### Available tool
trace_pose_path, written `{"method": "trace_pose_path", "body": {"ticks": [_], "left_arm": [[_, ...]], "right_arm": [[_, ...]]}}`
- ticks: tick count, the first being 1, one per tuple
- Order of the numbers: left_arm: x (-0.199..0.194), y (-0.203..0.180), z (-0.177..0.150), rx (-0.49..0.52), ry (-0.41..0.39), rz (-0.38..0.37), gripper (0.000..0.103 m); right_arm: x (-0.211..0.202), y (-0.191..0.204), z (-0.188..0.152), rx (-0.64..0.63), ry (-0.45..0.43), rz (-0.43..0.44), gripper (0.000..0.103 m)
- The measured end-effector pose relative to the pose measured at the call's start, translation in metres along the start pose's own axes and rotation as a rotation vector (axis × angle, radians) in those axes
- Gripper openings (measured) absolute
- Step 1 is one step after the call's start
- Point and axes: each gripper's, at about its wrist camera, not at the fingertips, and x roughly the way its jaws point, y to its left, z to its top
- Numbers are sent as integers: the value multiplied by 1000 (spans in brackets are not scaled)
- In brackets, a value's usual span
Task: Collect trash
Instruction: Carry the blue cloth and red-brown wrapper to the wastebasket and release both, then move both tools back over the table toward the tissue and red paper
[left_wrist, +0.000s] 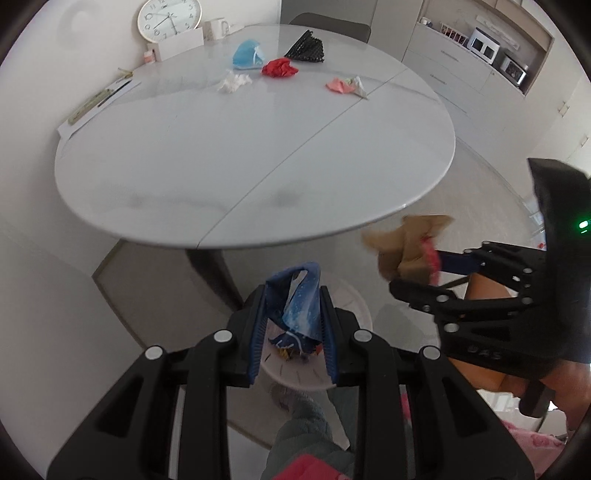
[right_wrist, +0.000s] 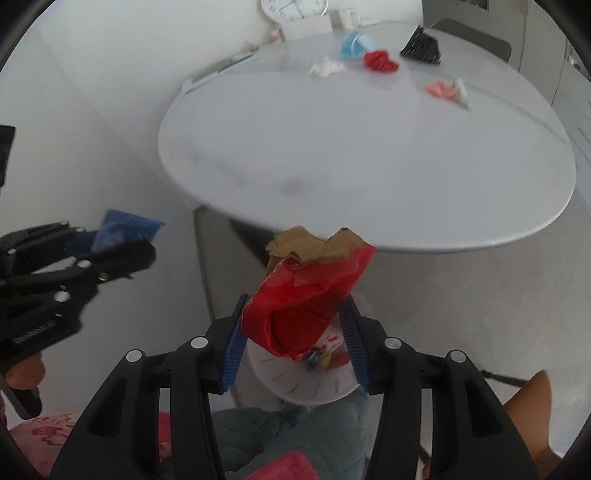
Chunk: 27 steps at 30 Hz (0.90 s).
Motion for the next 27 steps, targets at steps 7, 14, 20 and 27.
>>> {"method": "trace_pose_path", "body": {"ticks": [7,14,20,27], "left_arm": [[-2,11,-25,-26,21,-5,27],[9,-7,-30,-7,42,-31,27],[20,-34,-26,33,82,-97,40],[24,-51,-17,47,78,-41,85]], "right_arm": [[17,15,-17,-17,40,-6,67],[-16,-1,-12,17,-38,-54,81],[-41,-28,-8,53,-87,-114,85],[-54,-52,-11,97,-93,-130,86]]}}
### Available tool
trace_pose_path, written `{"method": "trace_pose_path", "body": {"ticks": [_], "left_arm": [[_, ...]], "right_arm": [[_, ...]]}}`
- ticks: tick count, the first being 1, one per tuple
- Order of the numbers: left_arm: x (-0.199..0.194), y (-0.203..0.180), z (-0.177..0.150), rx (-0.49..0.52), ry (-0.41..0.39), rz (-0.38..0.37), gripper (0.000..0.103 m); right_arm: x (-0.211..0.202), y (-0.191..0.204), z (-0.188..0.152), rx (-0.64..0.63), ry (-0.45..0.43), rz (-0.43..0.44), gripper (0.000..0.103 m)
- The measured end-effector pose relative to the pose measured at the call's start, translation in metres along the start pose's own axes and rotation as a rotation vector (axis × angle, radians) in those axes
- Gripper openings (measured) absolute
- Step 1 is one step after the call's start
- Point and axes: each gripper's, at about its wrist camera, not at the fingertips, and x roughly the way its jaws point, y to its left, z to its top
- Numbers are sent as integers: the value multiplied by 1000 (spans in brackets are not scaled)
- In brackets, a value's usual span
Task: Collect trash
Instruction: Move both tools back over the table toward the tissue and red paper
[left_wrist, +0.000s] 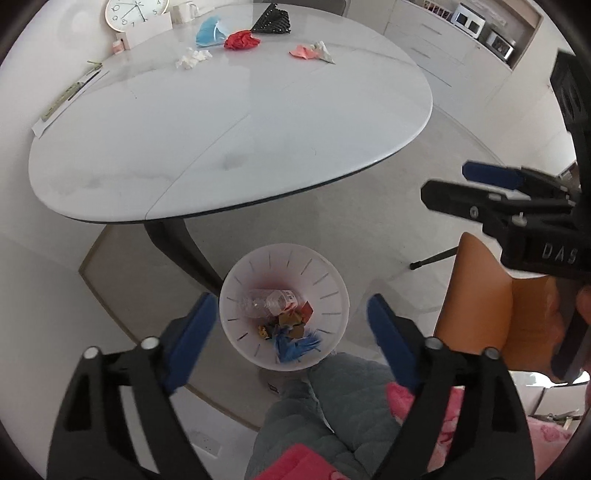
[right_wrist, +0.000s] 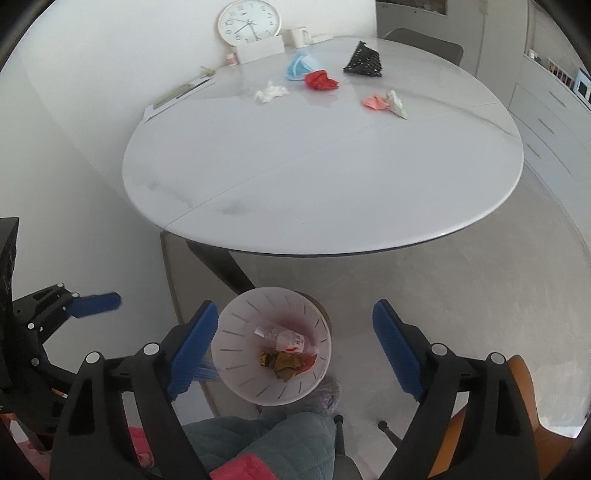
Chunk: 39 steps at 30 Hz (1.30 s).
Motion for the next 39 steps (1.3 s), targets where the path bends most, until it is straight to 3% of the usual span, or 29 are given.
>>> {"method": "trace_pose_path", "body": {"ticks": [2,11,25,31,39], "left_arm": [[-2,0,3,-14,-4,8,92],[-32,8,19,-24,-65,80,95],[-79,48,57,-55,-220,107,95],[-71,66,90,-111,-238,118,95],[-41,72,170,-195,-276,182,95]], "right_arm": [[0,-2,1,4,0,0,86],[-15,1,10,20,-34,-17,100],[-48,11,49,27,-97,-84,101],[-48,-11,80,12,-123,-89,101],[-8,-75,154,-61,-102,-30,101]]}}
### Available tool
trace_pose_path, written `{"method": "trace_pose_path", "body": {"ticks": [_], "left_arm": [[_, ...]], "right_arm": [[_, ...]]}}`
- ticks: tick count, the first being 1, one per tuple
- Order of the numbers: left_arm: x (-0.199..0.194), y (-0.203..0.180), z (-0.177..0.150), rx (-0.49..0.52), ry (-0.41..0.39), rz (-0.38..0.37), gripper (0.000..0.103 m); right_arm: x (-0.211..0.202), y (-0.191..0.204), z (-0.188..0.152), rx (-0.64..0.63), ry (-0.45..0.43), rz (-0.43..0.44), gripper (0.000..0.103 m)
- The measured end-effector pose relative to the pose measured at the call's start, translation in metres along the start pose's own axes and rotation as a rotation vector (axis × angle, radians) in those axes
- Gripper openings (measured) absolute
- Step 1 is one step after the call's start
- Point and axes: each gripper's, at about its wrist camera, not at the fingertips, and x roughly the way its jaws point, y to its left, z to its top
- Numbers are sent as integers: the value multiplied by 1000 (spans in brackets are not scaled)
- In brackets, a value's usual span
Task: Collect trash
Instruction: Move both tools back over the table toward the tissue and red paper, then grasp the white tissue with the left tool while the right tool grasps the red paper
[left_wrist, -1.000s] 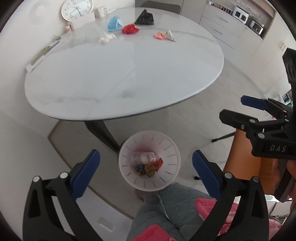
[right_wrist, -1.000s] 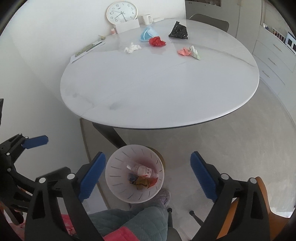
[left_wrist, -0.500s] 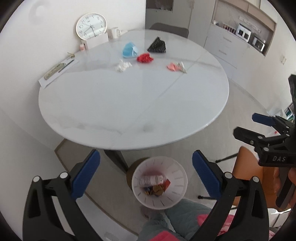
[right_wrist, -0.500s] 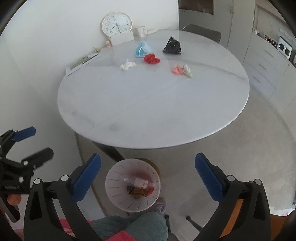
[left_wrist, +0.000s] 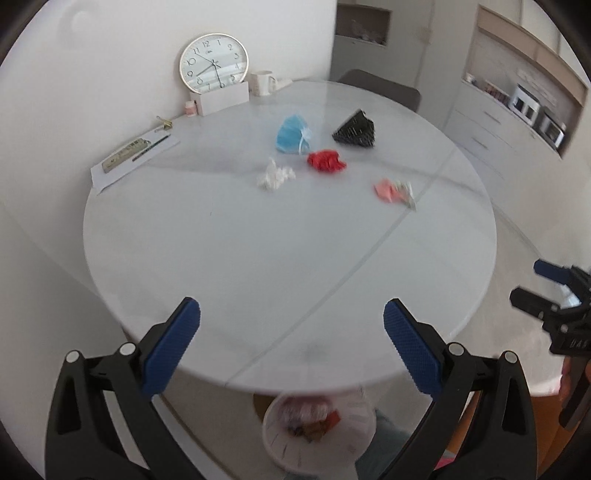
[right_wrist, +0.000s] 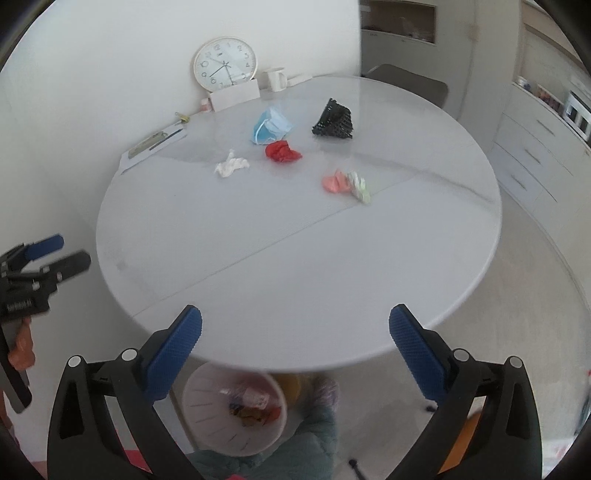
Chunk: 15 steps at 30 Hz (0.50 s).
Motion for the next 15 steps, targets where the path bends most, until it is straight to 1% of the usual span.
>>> {"method": "trace_pose_path", "body": {"ticks": [2,5,9,15], "left_arm": [[15,-7,20,-34,0,20,95],[38,-15,46,-77,-1,15,95],[72,-23,79,-118,2,58,95],[132,-15,121,-165,0,100,95]], "right_arm": [[16,-15,19,-33,17,20,101],[45,-40,54,-94,26,58,101],[79,-61,89,-136,47,105,101],[136,-75,134,-187,79,159,101]]}}
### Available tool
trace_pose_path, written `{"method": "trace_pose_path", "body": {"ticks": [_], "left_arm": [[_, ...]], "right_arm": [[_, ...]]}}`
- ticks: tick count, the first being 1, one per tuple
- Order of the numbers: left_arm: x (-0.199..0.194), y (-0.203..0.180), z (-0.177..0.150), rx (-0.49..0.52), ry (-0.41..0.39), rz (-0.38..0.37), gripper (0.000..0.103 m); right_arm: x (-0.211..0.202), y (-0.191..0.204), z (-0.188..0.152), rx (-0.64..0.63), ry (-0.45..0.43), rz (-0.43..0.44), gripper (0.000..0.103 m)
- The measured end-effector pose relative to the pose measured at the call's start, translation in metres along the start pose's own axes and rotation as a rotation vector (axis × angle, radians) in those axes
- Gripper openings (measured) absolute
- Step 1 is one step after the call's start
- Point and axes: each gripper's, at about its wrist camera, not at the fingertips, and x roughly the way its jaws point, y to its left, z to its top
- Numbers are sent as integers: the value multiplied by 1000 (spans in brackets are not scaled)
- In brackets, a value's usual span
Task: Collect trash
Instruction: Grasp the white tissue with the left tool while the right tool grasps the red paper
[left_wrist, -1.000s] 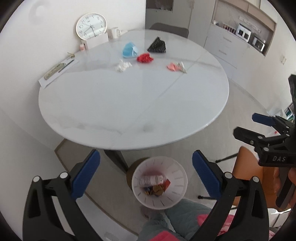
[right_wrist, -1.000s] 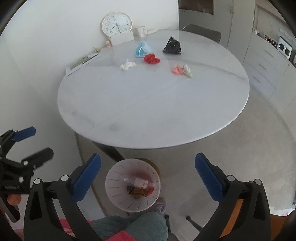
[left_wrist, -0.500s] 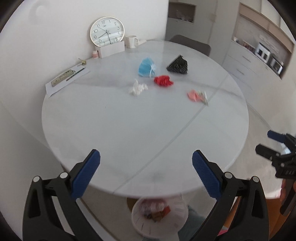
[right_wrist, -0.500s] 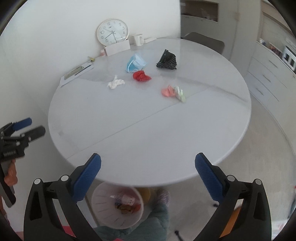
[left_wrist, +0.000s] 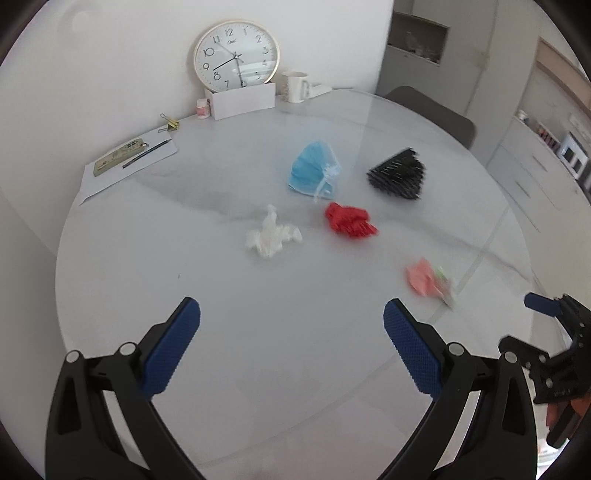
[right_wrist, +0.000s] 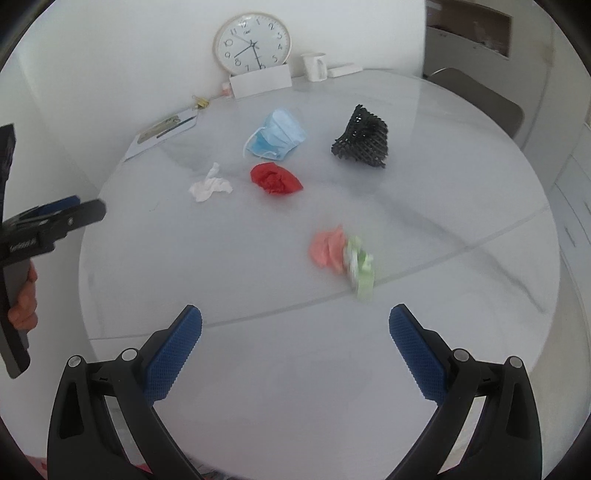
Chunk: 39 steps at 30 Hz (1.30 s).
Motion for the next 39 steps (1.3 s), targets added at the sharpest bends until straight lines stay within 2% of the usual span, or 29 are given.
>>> {"method": "trace_pose_path", "body": {"ticks": [9,16,21,23,27,30,33,35,39], "left_arm": [[121,4,39,-46,50,46,95],[185,15,51,-59,92,75,94],[205,20,58,-79,115,62,70],[207,20,59,-75,122,63,52],[211,20,59,-64,136,77,29],[213,21,60,-52,142,107,20],[210,27,60,-75,144,94,19],[207,28,59,-83,146,91,18],[196,27,54,-82,145,92,18]], "right_arm": [[110,-3,74,-78,41,72,101],[166,2,107,-96,75,138,101],[179,2,121,-94,81,155,101],[180,2,125,-103,78,162,101],[186,6,133,-128,81,165,101],[195,12,141,-150,95,165,95],[207,22,144,-183,117,136,88],[216,27,144,-199,138,104,72],[222,31,145,-181,150,81,51]]}}
